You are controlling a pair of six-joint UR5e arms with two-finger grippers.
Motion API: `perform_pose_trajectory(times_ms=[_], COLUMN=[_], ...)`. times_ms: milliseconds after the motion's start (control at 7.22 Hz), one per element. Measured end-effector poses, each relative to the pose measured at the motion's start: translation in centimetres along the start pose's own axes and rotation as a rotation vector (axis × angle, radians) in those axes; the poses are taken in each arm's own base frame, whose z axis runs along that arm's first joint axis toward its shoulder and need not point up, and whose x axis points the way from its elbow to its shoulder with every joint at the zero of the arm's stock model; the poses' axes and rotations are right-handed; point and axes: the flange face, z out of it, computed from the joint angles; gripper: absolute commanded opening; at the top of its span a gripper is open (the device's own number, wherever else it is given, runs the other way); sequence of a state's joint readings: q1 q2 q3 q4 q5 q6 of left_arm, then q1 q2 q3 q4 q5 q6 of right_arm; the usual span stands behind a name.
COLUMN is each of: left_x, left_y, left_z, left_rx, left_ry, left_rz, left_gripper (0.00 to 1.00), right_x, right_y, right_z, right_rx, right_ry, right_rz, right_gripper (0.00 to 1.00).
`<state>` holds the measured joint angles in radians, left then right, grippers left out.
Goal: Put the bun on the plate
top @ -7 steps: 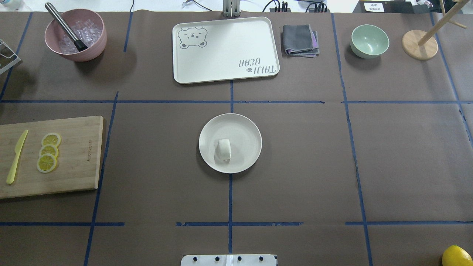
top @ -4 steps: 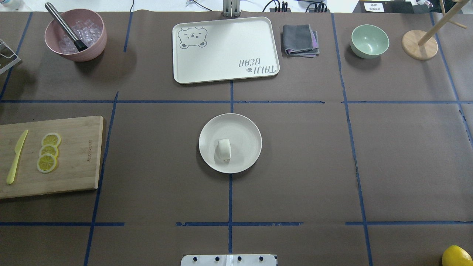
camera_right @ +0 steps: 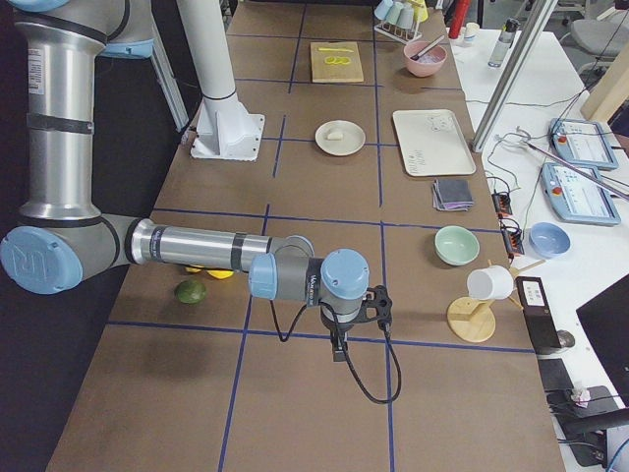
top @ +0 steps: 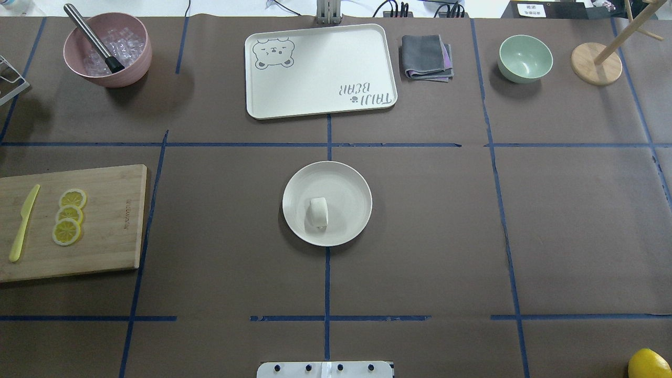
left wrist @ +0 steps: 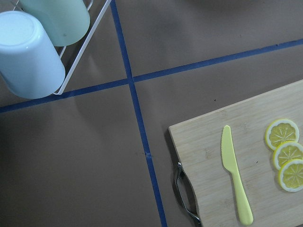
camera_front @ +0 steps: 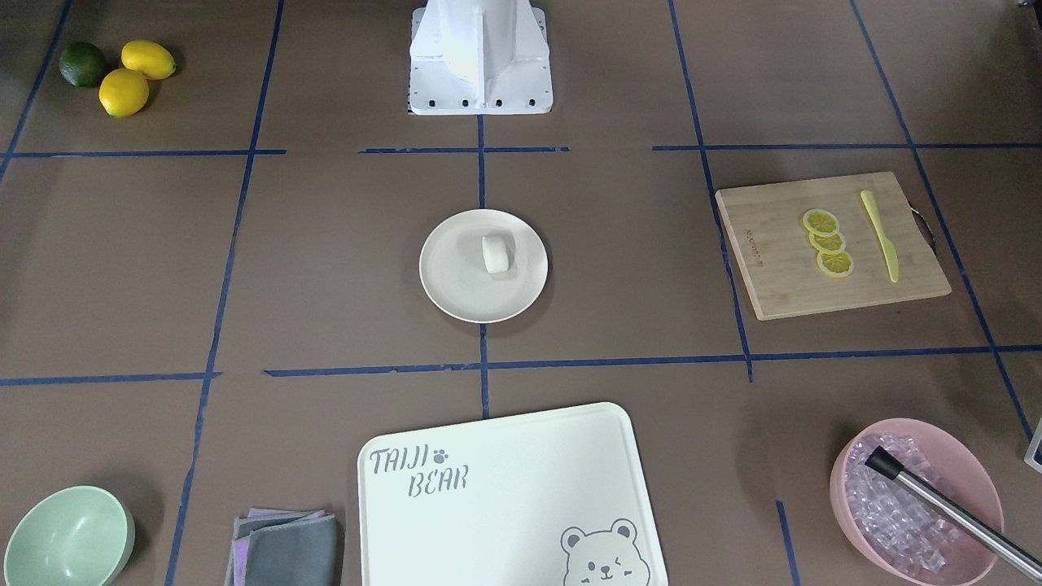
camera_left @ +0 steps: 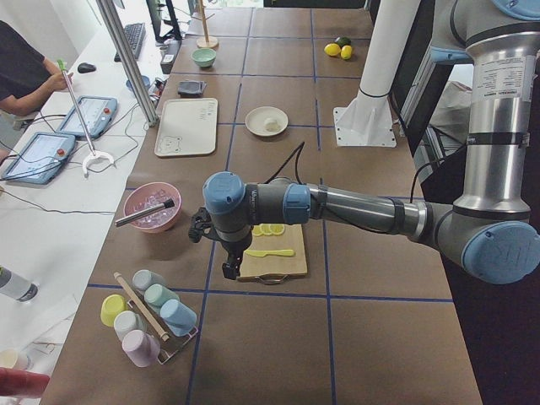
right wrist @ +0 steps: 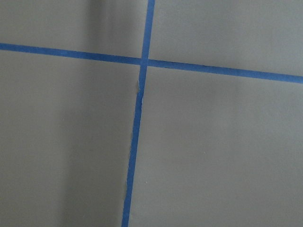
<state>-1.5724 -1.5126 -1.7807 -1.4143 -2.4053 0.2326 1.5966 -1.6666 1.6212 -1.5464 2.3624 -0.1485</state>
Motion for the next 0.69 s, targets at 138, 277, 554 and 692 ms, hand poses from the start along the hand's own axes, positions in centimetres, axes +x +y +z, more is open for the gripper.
perform_pose_trajectory(times_ms=[138,277,554,692], left_x=[-0.1,-0.4,-0.7,-0.8], left_y=[1.0,1.7,2.2,2.2], left_z=[0.4,0.8,1.3,1.4], left_rx=[0.009,0.017,0.024,0.021], left_ry=[0.000,-0.002,-0.005,-0.008], left_rz=[0.009,0.021,0.028,0.024], left_gripper=[1.00,1.00,1.00,1.00], right_x=[-0.8,-1.8,-3.4,-4.2], right_y=[-0.5,-0.9,-1.4,-1.7], right_z=[0.0,-0.3,-0.6,-0.6], right_rx=[0.000,0.006,0.011,0.012], right_ry=[0.001,0.008,0.015,0.016], right_rz=[-0.019,-0.030,-0.034,-0.045], right_gripper=[1.00,1.00,1.00,1.00])
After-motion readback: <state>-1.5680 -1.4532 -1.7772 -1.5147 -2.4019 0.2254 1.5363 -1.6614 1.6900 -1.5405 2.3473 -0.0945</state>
